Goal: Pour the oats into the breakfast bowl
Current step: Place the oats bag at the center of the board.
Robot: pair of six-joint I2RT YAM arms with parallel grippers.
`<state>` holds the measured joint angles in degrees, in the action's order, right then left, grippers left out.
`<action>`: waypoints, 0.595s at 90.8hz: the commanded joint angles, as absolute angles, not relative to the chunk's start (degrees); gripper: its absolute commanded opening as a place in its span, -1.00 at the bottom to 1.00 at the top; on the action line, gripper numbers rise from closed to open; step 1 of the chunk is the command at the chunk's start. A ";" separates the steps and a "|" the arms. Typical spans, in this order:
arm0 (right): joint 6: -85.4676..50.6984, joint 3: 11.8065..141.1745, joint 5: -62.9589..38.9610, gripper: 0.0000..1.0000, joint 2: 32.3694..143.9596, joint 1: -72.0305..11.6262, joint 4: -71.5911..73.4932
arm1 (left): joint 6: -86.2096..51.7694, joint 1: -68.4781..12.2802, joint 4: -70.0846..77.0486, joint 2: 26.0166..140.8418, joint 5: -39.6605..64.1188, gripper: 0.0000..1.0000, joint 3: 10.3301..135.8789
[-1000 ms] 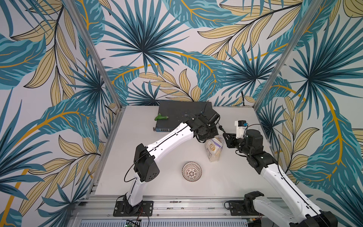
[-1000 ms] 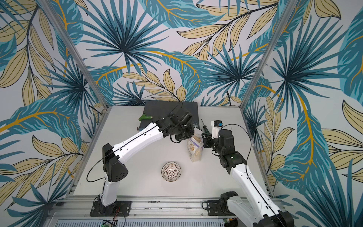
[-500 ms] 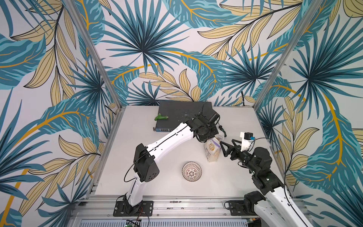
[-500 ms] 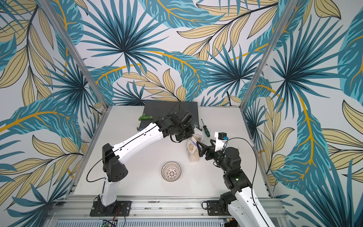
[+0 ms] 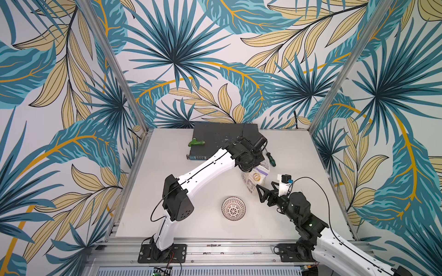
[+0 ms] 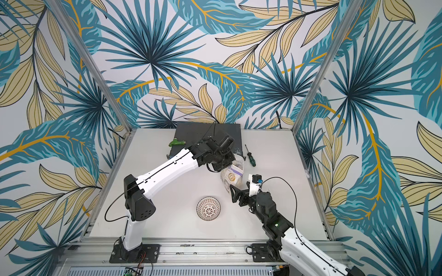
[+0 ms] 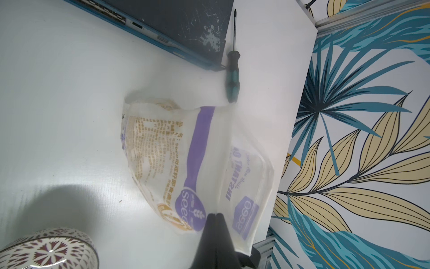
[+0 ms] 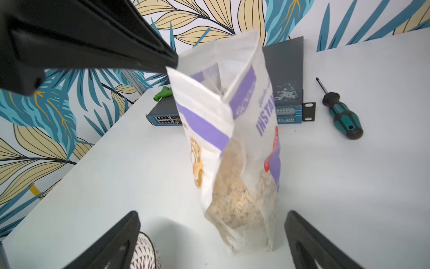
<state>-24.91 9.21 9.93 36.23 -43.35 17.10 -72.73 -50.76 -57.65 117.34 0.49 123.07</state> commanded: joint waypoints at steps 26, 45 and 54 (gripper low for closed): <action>-21.59 -1.76 22.12 0.99 48.53 -48.09 43.87 | -73.68 -50.45 -52.61 116.23 0.67 -1.00 125.95; -18.84 -3.16 26.63 0.99 61.89 -50.82 57.10 | -73.32 -50.45 -52.82 116.44 0.88 -1.00 125.95; -16.18 -2.40 27.88 0.99 68.49 -52.30 61.76 | -73.20 -50.46 -52.90 116.35 0.88 -1.00 125.95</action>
